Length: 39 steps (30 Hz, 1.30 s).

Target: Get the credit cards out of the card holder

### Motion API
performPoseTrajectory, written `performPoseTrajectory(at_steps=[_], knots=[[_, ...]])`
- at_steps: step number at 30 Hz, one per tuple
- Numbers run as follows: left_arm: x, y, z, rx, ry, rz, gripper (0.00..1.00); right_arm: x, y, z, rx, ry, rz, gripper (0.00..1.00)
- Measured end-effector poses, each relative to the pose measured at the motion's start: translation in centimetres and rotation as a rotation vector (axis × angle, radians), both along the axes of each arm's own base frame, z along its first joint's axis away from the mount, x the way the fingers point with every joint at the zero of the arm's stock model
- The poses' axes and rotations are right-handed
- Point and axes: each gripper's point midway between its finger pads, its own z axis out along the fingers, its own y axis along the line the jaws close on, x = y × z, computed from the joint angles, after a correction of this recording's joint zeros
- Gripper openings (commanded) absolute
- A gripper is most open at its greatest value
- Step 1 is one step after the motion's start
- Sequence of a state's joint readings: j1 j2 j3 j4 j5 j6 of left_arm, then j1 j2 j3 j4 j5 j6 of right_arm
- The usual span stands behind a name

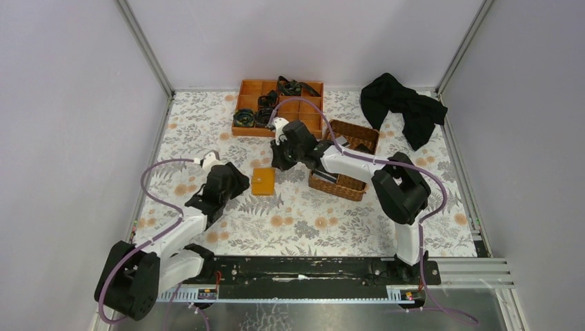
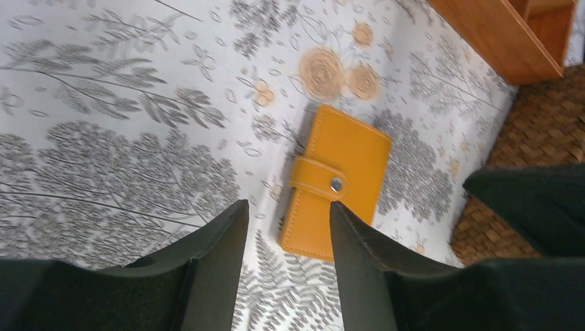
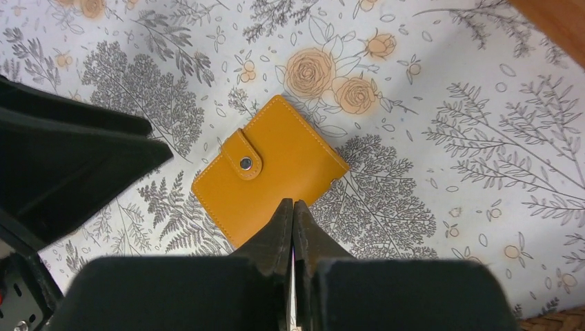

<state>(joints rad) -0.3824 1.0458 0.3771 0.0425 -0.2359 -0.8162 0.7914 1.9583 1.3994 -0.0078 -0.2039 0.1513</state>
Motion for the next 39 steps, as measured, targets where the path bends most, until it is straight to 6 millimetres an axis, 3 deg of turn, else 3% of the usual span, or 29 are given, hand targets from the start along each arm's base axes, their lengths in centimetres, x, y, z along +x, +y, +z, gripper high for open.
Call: performPoseTrajectory(at_steps=[2,6,10,15,21,25,28,32,36,39], knots=[[0.2,0.8,-0.1,0.006,0.007,0.021,0.58,-0.1,0.3,-0.5,-0.007,0.011,0.008,0.00],[1.1,1.4,-0.3,0.025,0.011,0.005,0.85,-0.9,0.6,-2.5,-0.026,0.053,0.029,0.01],[1.7,0.0,-0.4,0.022,-0.031,-0.093,0.92,-1.8,0.9,-4.5,-0.048,0.093,0.052,0.01],[2.1,-0.4,-1.0,0.031,-0.033,-0.124,0.74,-2.6,1.5,-4.7,-0.047,0.099,0.074,0.02],[2.5,2.1,-1.0,-0.015,0.020,0.099,0.62,-3.3,2.1,-4.7,-0.058,0.085,0.103,0.31],[2.1,3.2,-0.7,-0.082,0.022,0.205,0.54,-3.5,3.1,-3.7,-0.084,0.017,0.144,0.42],[1.3,3.2,-0.5,-0.128,0.004,0.223,0.53,-3.0,3.9,-2.6,-0.109,-0.051,0.162,0.39],[0.7,3.3,-0.6,-0.137,0.001,0.224,0.53,0.1,4.6,-1.8,-0.176,-0.161,0.103,0.23],[0.6,3.2,-0.2,-0.137,-0.008,0.213,0.52,4.3,4.8,-3.1,-0.254,-0.213,0.016,0.20],[0.5,3.1,0.4,-0.144,-0.027,0.199,0.53,6.4,3.3,-5.3,-0.308,-0.186,-0.031,0.20]])
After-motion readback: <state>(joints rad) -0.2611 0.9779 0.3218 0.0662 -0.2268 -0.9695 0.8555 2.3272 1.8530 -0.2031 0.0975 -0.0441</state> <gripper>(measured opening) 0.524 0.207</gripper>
